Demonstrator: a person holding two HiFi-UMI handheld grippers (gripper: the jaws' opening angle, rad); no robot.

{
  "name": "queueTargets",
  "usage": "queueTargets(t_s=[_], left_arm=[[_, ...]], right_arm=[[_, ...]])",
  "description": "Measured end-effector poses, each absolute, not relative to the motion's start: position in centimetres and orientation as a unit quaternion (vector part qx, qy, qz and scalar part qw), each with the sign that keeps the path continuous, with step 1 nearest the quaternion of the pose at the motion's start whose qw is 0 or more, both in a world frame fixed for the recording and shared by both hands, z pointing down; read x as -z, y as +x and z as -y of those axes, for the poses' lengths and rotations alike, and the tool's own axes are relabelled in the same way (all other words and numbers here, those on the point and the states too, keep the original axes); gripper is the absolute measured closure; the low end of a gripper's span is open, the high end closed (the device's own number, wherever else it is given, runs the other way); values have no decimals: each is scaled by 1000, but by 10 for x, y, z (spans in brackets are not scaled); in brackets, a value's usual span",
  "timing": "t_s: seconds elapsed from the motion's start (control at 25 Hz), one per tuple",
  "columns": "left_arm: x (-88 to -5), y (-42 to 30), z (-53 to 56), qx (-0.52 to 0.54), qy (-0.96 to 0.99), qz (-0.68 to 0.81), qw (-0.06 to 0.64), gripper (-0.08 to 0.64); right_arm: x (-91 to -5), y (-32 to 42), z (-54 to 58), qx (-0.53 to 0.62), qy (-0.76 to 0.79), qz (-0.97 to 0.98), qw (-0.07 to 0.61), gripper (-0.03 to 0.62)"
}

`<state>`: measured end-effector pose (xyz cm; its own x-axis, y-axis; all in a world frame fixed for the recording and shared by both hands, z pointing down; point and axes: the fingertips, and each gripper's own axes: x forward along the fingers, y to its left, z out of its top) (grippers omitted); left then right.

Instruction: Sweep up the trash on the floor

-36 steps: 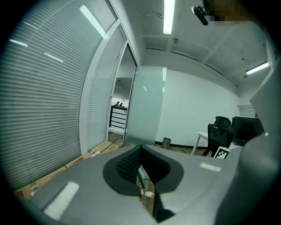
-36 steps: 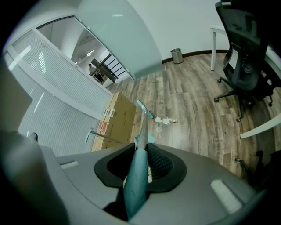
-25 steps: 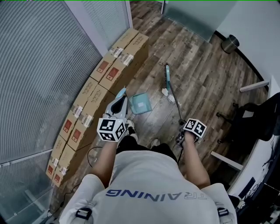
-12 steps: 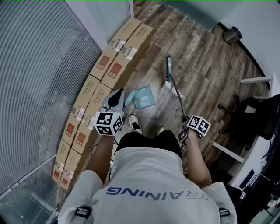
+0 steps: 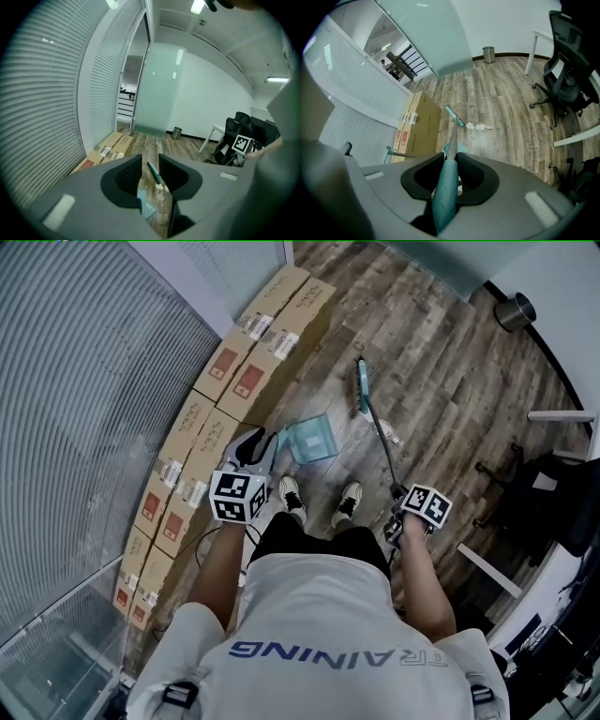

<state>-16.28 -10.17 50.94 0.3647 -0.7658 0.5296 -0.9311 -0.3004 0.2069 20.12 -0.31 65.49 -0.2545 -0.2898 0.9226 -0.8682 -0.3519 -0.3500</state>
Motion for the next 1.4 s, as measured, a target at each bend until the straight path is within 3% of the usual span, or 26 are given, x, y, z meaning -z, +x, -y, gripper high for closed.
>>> queueTargets(t_s=[0.2, 0.36, 0.64, 0.92, 1.4], left_arm=[[-572, -146, 98, -276, 787, 482, 267, 264], [-631, -145, 96, -354, 773, 442, 287, 230], [-696, -143, 105, -413, 750, 403, 322, 243], [-721, -136, 107, -453, 741, 383, 316, 433], [-724, -137, 109, -483, 738, 367, 297, 462]], right_arm=[[-661, 212, 5, -604, 554, 517, 247, 485], [-667, 219, 0, -609, 554, 509, 251, 485], [-677, 223, -14, -619, 554, 491, 263, 485], [-687, 231, -21, -621, 558, 477, 275, 485], [-702, 258, -33, -613, 565, 462, 302, 485]])
